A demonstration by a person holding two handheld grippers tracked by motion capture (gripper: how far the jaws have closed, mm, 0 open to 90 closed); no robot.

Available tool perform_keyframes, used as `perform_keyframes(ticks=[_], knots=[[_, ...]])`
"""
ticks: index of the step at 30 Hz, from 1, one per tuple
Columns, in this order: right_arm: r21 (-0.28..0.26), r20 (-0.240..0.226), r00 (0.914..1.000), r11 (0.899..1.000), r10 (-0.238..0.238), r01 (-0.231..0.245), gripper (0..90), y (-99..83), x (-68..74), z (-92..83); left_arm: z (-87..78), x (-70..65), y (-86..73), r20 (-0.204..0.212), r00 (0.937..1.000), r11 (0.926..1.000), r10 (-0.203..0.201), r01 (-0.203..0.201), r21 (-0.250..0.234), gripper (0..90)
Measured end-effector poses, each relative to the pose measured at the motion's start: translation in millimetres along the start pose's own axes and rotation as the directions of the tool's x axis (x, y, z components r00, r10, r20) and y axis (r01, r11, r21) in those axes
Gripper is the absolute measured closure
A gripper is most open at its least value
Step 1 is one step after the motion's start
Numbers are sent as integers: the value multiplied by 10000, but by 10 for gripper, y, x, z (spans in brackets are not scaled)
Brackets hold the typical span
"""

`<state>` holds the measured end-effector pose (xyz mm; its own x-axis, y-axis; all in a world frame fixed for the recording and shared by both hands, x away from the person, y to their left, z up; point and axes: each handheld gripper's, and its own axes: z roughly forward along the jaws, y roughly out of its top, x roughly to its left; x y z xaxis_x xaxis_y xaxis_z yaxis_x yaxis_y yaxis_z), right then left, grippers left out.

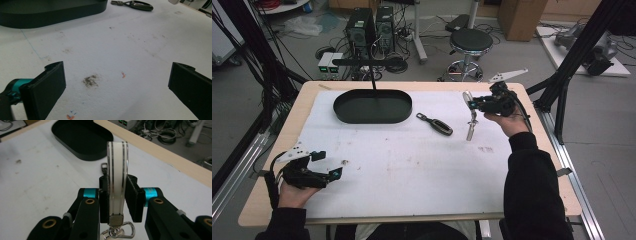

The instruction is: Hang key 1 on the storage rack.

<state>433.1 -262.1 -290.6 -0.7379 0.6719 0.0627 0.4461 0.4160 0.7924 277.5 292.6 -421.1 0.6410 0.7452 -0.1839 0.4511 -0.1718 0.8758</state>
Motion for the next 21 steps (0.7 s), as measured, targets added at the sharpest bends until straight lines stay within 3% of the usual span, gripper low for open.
perform_keyframes(ticks=[4,11,21], knots=[[-8,-341,9988,9994,-340,340,749,173,133,93,-1,5,0,-2,10000,10000,-33,33,-30,17],[-98,-1045,9932,9987,-516,509,750,367,339,289,-8,15,1,8,10000,9999,-42,42,-102,17],[-155,-1637,9828,9963,-854,840,750,611,513,505,8,25,5,122,9999,9999,-10,11,-153,17]])
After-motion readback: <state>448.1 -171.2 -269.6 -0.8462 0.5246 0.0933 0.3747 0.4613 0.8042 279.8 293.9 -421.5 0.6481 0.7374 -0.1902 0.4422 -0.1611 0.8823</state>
